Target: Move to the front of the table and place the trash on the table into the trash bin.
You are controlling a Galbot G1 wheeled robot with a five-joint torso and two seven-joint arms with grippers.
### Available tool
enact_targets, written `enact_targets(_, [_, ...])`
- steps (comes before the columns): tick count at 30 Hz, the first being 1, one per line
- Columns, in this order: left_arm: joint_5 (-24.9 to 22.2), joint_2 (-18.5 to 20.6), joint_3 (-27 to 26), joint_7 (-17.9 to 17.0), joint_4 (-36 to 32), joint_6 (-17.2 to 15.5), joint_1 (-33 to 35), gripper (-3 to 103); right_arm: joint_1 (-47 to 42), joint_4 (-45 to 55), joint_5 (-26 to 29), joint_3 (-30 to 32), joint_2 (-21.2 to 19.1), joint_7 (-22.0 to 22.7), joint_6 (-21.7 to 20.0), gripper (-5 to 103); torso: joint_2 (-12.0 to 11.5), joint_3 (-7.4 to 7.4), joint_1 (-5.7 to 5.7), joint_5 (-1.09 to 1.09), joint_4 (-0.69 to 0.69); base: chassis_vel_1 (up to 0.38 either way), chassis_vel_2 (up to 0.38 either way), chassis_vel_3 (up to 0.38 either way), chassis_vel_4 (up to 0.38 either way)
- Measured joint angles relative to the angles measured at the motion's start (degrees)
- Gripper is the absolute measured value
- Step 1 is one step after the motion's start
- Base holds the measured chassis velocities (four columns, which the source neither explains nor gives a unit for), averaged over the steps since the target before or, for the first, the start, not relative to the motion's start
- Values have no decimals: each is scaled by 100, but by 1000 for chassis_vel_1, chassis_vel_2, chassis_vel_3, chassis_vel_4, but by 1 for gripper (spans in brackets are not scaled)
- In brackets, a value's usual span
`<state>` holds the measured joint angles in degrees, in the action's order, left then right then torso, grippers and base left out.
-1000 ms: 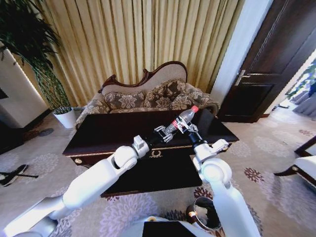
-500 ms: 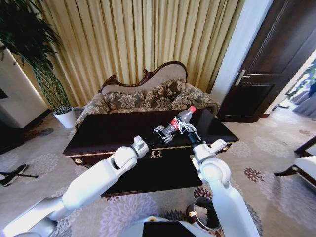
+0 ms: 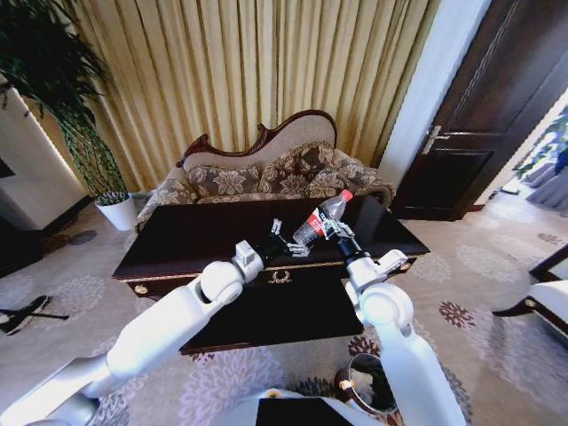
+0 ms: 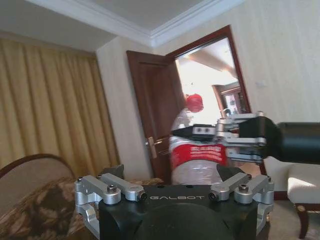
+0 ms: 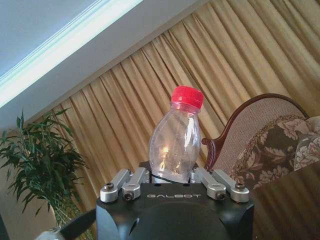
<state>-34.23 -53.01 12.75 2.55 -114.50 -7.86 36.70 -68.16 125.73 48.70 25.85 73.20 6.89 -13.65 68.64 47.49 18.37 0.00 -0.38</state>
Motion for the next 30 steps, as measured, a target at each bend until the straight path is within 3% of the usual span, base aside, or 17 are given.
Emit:
enact_targets(10, [-337, 370, -1461, -291, -620, -244, 1024, 100, 0, -52, 0, 47, -45, 0, 55, 31, 0, 0, 0, -1, 1, 0, 0, 0, 0])
enact_targets(12, [-409, 514, -1944, -491, -830, -259, 1415, 100, -3, -70, -16, 50, -43, -1, 72, 31, 0, 0, 0, -1, 2, 0, 0, 0, 0])
enact_targets(16, [-488, 564, -2281, -858, -983, -275, 1720, 100, -10, -80, -79, 62, -42, -2, 87, 31, 0, -1, 0, 0, 1, 0, 0, 0, 0])
enact_targets(18, [-512, 525, -2583, -1400, -1057, -367, 1972, 100, -17, -113, -197, 73, -44, -3, 97, 31, 0, -1, 0, 0, -1, 0, 0, 0, 0])
enact_targets(19, [-512, 525, -2583, -1400, -1057, -367, 1972, 100, -17, -113, -197, 73, -44, -3, 97, 31, 0, -1, 0, 0, -1, 0, 0, 0, 0])
enact_targets(21, [-513, 388, -3046, -1811, -1110, -552, 2276, 100, -48, -174, -395, 107, -81, -3, 106, 31, 0, 0, 0, 0, 0, 0, 0, 0, 0])
enact_targets(25, [-507, 269, -3460, -2110, -1128, -684, 2559, 100, -74, -247, -576, 150, -126, -5, 113, 31, 0, -1, 0, 0, -1, 0, 0, 0, 0])
enact_targets(30, [-469, -19, -4480, -2279, -1068, -815, 3174, 100, -89, -509, -1123, 223, -181, -7, 140, 31, 0, 0, 0, -1, 0, 0, 0, 0, 0])
